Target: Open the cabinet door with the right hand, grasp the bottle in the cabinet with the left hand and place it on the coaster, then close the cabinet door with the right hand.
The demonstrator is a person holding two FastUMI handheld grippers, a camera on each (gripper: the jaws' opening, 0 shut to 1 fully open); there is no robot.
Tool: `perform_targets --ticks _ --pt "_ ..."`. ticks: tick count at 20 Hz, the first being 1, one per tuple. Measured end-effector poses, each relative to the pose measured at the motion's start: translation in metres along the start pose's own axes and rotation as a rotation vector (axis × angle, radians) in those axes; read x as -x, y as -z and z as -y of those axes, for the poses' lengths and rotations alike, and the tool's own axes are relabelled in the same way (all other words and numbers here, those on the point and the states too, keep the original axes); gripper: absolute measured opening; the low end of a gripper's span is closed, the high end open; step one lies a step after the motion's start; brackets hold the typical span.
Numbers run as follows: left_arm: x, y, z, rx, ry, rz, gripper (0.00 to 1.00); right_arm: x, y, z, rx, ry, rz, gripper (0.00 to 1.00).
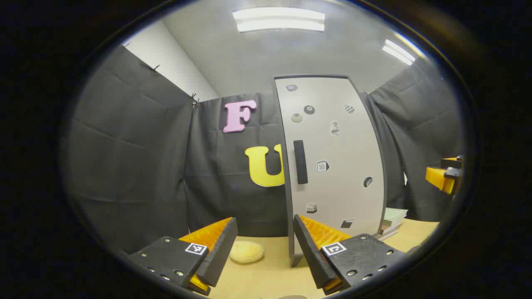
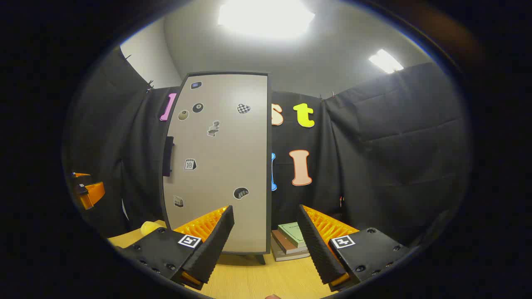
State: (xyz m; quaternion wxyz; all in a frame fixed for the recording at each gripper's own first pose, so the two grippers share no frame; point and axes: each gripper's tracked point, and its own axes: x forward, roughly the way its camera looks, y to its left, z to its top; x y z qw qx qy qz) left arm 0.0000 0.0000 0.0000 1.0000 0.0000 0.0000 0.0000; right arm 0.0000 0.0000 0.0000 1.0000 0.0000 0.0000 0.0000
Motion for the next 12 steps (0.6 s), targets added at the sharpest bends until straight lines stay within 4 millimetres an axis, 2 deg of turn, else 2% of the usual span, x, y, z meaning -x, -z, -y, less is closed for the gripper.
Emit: perform_targets --ticks 12 --pt "0.0037 0.0012 -0.0093 0.000 -0.013 -0.002 0.84 -0.0013 -0.0024 -0.0099 -0.004 -0.020 -0.005 0.98"
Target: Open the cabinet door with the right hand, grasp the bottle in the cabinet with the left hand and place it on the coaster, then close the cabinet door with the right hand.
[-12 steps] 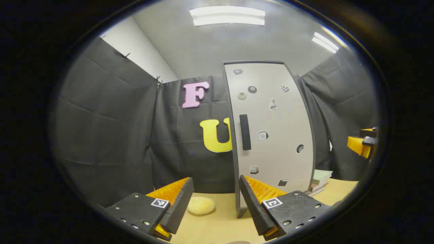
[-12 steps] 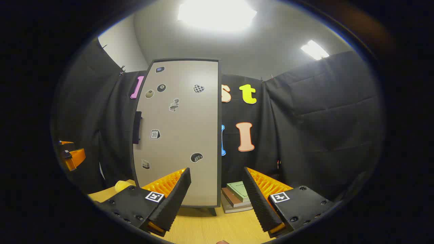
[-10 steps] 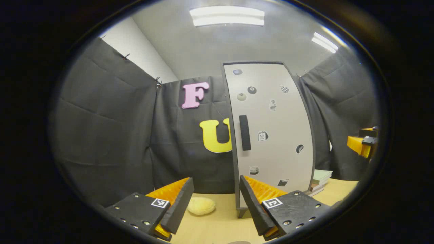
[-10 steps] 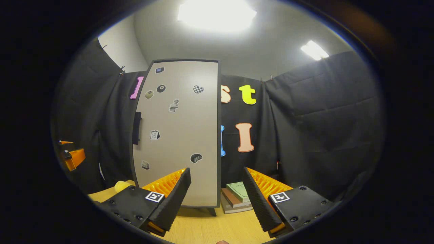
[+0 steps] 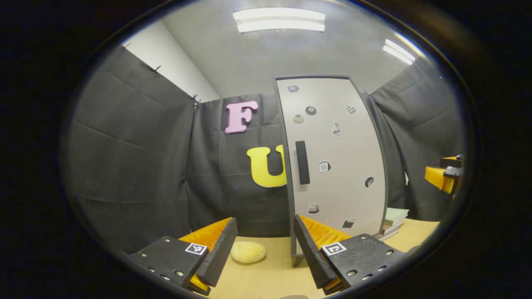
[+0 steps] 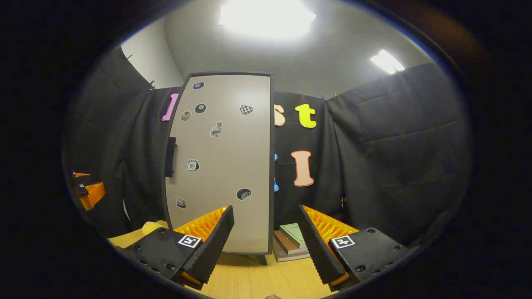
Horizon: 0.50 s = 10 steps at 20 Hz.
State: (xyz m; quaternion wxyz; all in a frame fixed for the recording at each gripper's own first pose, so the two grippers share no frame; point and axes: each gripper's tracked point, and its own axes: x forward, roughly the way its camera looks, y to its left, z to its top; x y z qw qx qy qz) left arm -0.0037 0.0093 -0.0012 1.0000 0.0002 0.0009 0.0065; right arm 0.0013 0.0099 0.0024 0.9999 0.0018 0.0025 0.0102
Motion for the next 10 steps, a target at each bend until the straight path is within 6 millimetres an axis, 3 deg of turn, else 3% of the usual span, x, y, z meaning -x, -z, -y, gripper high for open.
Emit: perform_targets --ticks 5,10 --pt "0.004 -0.001 -0.013 -0.007 -0.025 0.000 0.82 -0.010 -0.009 -0.021 -0.010 -0.045 0.006 0.97" --pt "0.016 0.001 -0.044 -0.029 -0.078 -0.004 0.84 -0.033 -0.036 -0.062 -0.020 -0.121 0.043 0.97"
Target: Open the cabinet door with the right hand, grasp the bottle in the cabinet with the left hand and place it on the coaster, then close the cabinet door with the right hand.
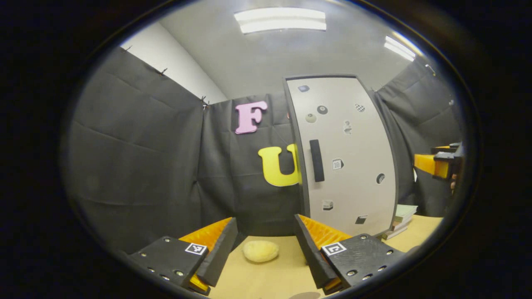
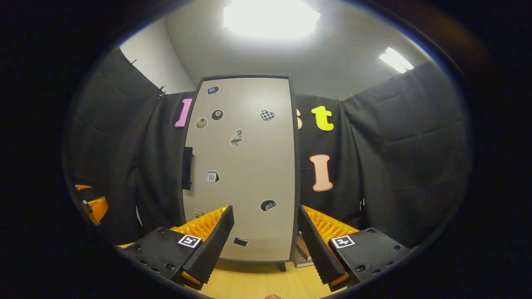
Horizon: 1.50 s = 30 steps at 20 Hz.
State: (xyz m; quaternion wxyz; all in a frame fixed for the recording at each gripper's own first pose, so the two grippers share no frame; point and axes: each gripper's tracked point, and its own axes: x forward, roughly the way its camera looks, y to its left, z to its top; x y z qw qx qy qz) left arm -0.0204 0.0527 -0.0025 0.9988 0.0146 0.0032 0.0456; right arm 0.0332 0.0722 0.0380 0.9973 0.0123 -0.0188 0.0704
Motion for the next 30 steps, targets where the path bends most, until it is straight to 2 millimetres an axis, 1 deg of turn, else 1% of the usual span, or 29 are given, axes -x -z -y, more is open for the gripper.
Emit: perform_targets --ticks 1,2,3,4,6,7,9,10,13,14,16,19,20,21,22,23,25,26,27,29,30 --pt "0.002 0.001 -0.008 -0.002 -0.015 -0.003 0.82 -0.007 -0.007 -0.009 -0.003 -0.012 0.012 0.97" --pt "0.003 0.002 -0.017 -0.004 -0.032 -0.006 0.84 -0.014 -0.012 -0.018 -0.007 -0.027 0.020 0.97" --pt "0.005 0.003 -0.027 -0.009 -0.052 -0.007 0.84 -0.020 -0.017 -0.028 -0.012 -0.041 0.023 0.98" --pt "0.009 0.004 -0.037 -0.014 -0.071 -0.009 0.82 -0.027 -0.020 -0.037 -0.015 -0.055 0.024 0.98" --pt "0.014 0.004 -0.055 -0.022 -0.109 -0.009 0.82 -0.041 -0.026 -0.054 -0.014 -0.077 0.030 0.98" --pt "0.017 0.004 -0.065 -0.028 -0.128 -0.010 0.84 -0.048 -0.028 -0.062 -0.013 -0.086 0.029 0.98" --pt "0.027 0.007 -0.087 -0.042 -0.169 -0.018 0.84 -0.060 -0.030 -0.082 -0.020 -0.117 0.017 0.98" --pt "0.030 0.009 -0.097 -0.047 -0.190 -0.021 0.82 -0.065 -0.033 -0.091 -0.026 -0.131 0.016 0.98" --pt "0.044 0.013 -0.127 -0.054 -0.252 -0.037 0.82 -0.083 -0.041 -0.119 -0.043 -0.163 0.024 0.98" --pt "0.051 0.016 -0.137 -0.057 -0.273 -0.042 0.82 -0.090 -0.042 -0.127 -0.046 -0.173 0.018 0.98" --pt "0.058 0.019 -0.155 -0.059 -0.311 -0.051 0.82 -0.103 -0.042 -0.144 -0.050 -0.188 -0.004 0.97" --pt "0.067 0.022 -0.176 -0.053 -0.355 -0.066 0.82 -0.128 -0.039 -0.166 -0.041 -0.205 -0.032 0.97" --pt "0.067 0.024 -0.184 -0.054 -0.368 -0.072 0.82 -0.137 -0.036 -0.172 -0.037 -0.208 -0.041 0.98" --pt "0.068 0.025 -0.191 -0.055 -0.380 -0.076 0.84 -0.145 -0.033 -0.178 -0.034 -0.211 -0.060 0.98" --pt "0.071 0.028 -0.196 -0.057 -0.392 -0.079 0.82 -0.152 -0.027 -0.183 -0.033 -0.212 -0.088 0.97" --pt "0.075 0.030 -0.201 -0.057 -0.405 -0.084 0.82 -0.160 -0.020 -0.188 -0.031 -0.210 -0.120 0.98" --pt "0.084 0.035 -0.213 -0.056 -0.426 -0.094 0.82 -0.171 -0.006 -0.195 -0.034 -0.205 -0.186 0.98" --pt "0.087 0.035 -0.217 -0.058 -0.437 -0.099 0.84 -0.176 0.000 -0.200 -0.045 -0.212 -0.208 0.98" --pt "0.090 0.036 -0.221 -0.062 -0.445 -0.102 0.84 -0.181 0.004 -0.205 -0.053 -0.215 -0.223 0.98" --pt "0.095 0.036 -0.229 -0.072 -0.459 -0.105 0.82 -0.187 0.007 -0.210 -0.055 -0.214 -0.230 0.98" --pt "0.098 0.036 -0.232 -0.077 -0.465 -0.107 0.84 -0.190 0.006 -0.213 -0.057 -0.208 -0.222 0.97"
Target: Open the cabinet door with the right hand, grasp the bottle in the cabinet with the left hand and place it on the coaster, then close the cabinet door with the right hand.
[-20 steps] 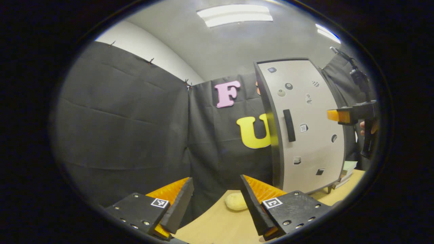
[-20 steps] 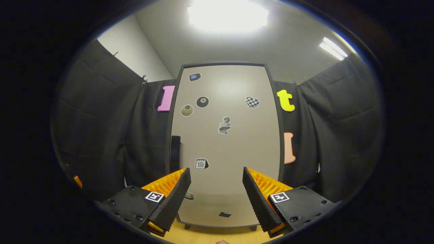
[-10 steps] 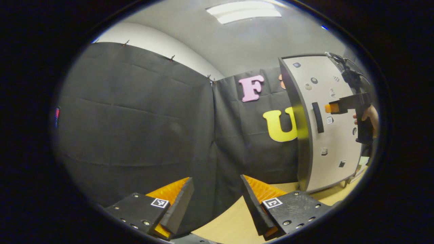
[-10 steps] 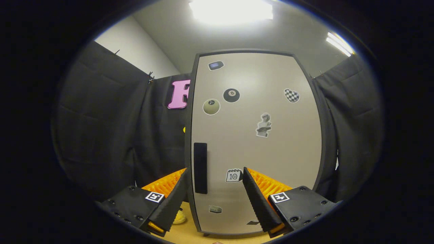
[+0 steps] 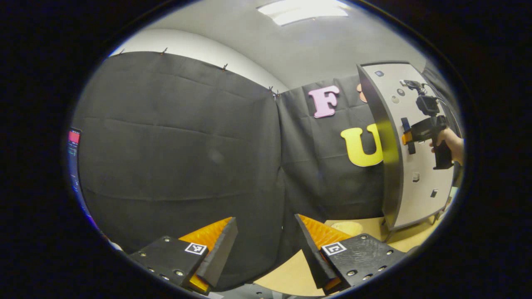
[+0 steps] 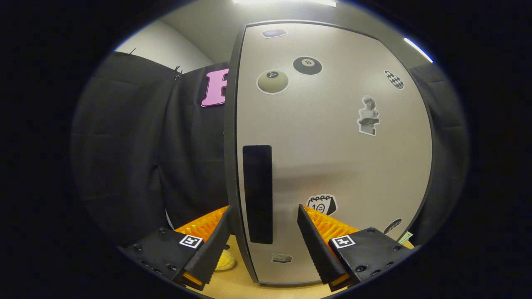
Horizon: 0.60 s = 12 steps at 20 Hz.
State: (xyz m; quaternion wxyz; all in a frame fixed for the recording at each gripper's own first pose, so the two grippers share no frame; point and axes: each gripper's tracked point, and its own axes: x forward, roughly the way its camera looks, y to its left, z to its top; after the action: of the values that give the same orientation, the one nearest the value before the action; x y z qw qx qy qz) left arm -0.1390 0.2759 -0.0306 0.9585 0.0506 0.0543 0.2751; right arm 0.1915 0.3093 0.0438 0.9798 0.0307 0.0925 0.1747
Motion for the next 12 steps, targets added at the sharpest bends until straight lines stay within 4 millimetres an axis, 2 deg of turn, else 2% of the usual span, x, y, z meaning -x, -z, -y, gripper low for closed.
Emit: perform_targets --ticks 2,3,5,7,9,10,11,12 --pt "-0.001 0.001 -0.006 -0.006 -0.011 -0.001 0.84 -0.005 -0.007 -0.003 -0.004 0.012 0.024 0.89" --pt "-0.003 0.001 -0.007 -0.005 -0.015 -0.003 0.84 -0.006 -0.011 -0.002 -0.002 0.027 0.033 0.76" --pt "-0.004 0.003 -0.010 -0.002 -0.019 -0.008 0.84 -0.011 -0.011 -0.002 0.009 0.042 0.018 0.60" --pt "-0.006 0.005 -0.011 0.001 -0.019 -0.010 0.82 -0.017 -0.010 -0.006 0.004 0.036 -0.003 0.49" --pt "-0.006 0.007 -0.011 0.004 -0.015 -0.011 0.84 -0.021 -0.008 -0.003 0.010 0.049 -0.018 0.48" --pt "-0.006 0.007 -0.011 0.004 -0.013 -0.011 0.82 -0.018 -0.009 -0.004 0.011 0.055 -0.019 0.43" --pt "-0.007 0.008 -0.010 0.005 -0.010 -0.011 0.84 -0.017 -0.009 -0.003 0.024 0.052 -0.020 0.37" --pt "-0.007 0.008 -0.009 0.007 -0.004 -0.010 0.82 -0.017 -0.009 -0.004 0.020 0.046 -0.022 0.37"
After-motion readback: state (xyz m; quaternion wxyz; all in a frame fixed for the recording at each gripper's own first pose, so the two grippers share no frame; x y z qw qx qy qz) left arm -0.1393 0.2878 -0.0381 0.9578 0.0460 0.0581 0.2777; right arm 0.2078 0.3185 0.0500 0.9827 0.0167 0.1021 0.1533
